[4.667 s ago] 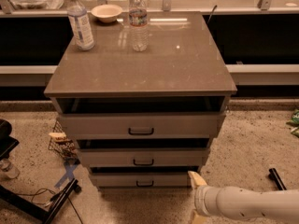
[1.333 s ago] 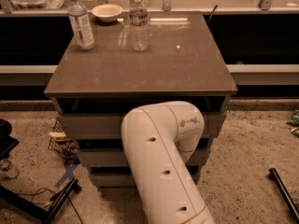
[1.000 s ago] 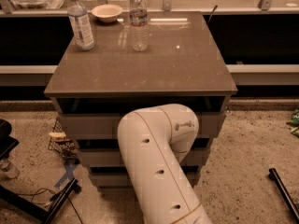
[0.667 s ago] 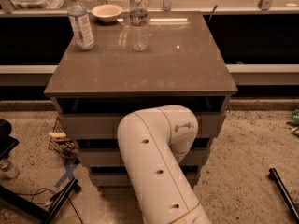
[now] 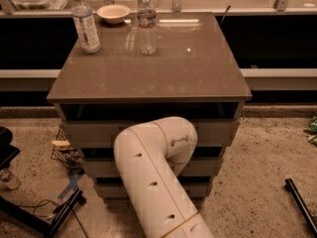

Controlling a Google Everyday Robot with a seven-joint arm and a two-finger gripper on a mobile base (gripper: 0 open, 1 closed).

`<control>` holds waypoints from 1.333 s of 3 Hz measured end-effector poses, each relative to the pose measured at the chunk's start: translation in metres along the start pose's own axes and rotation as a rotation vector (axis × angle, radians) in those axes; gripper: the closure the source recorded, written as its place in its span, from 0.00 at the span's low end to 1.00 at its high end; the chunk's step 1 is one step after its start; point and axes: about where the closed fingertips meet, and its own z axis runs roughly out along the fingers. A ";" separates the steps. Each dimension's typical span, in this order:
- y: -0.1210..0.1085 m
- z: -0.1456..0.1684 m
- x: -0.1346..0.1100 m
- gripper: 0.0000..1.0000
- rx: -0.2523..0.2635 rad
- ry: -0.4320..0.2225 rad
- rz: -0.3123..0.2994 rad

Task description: Open bottom drawer

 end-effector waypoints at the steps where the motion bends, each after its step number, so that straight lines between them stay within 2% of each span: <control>1: -0.011 0.023 0.010 0.00 -0.003 0.072 -0.008; 2: -0.018 0.038 0.020 0.03 -0.006 0.157 -0.005; 4: -0.012 0.058 0.043 0.49 -0.042 0.240 0.038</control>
Offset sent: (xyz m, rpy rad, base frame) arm 0.0383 -0.0084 -0.0423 -0.2064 -0.0352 -0.0261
